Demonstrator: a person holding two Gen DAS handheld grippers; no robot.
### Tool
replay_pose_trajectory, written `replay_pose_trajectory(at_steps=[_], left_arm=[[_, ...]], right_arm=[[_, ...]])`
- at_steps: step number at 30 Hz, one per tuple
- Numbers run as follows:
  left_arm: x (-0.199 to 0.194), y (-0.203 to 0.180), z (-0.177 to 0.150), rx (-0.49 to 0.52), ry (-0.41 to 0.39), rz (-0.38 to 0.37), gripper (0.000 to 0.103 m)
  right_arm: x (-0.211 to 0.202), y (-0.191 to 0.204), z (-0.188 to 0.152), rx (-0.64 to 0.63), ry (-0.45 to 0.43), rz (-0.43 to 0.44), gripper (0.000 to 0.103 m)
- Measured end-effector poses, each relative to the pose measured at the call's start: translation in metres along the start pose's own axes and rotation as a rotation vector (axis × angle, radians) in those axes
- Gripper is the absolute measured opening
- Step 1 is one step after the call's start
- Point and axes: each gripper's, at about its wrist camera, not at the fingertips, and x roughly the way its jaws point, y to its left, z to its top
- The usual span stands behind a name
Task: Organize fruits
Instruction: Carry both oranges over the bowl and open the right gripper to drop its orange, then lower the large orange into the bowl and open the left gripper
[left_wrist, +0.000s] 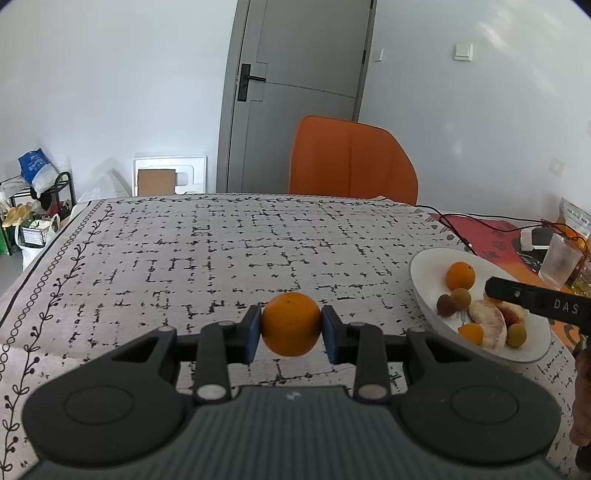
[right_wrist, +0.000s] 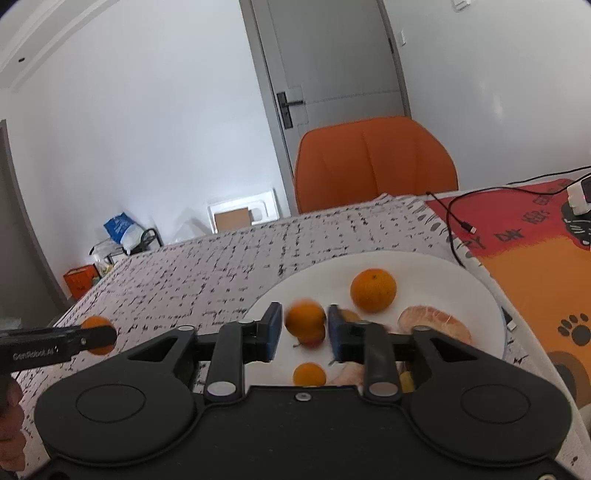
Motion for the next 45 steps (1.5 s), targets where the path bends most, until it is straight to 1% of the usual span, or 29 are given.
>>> replay_pose_trajectory(at_steps=[1,3,5,7,19,33,36,39,41,44,45], left_arm=[[0.000,-0.002,0.001,0.002,-0.001,-0.003,0.033],[0.000,-0.005,0.002,0.006,-0.004,-0.010,0.033],[0.001,-0.010,0.003,0.012,-0.004,-0.018,0.033],[0.002,-0.015,0.004,0.020,-0.005,-0.029,0.033],[0.012,-0.051,0.007,0.063,-0.006,-0.100,0.033],[0.025,-0.101,0.017,0.128,-0.013,-0.184,0.033],[0.029,-0.109,0.019,0.145,-0.013,-0.191,0.033],[0.030,-0.115,0.023,0.157,-0.009,-0.200,0.034],[0.028,-0.117,0.025,0.160,-0.021,-0.194,0.037],[0.025,-0.115,0.026,0.151,-0.029,-0.183,0.040],[0.024,-0.113,0.026,0.146,-0.026,-0.178,0.043]], right_arm=[[-0.001,-0.001,0.000,0.000,-0.002,-0.001,0.041],[-0.004,-0.003,-0.001,0.001,-0.006,0.001,0.044],[-0.007,-0.006,-0.004,0.003,-0.005,0.000,0.051],[-0.011,-0.010,-0.007,0.012,-0.001,-0.005,0.053],[-0.033,-0.030,-0.014,0.041,-0.002,-0.018,0.055],[-0.045,-0.047,-0.017,0.069,-0.013,-0.034,0.056],[-0.049,-0.050,-0.017,0.077,-0.016,-0.037,0.056],[-0.053,-0.052,-0.017,0.079,-0.027,-0.043,0.061],[-0.054,-0.055,-0.018,0.085,-0.029,-0.048,0.062],[-0.053,-0.057,-0.019,0.098,-0.024,-0.047,0.062],[-0.052,-0.057,-0.019,0.098,-0.024,-0.044,0.062]])
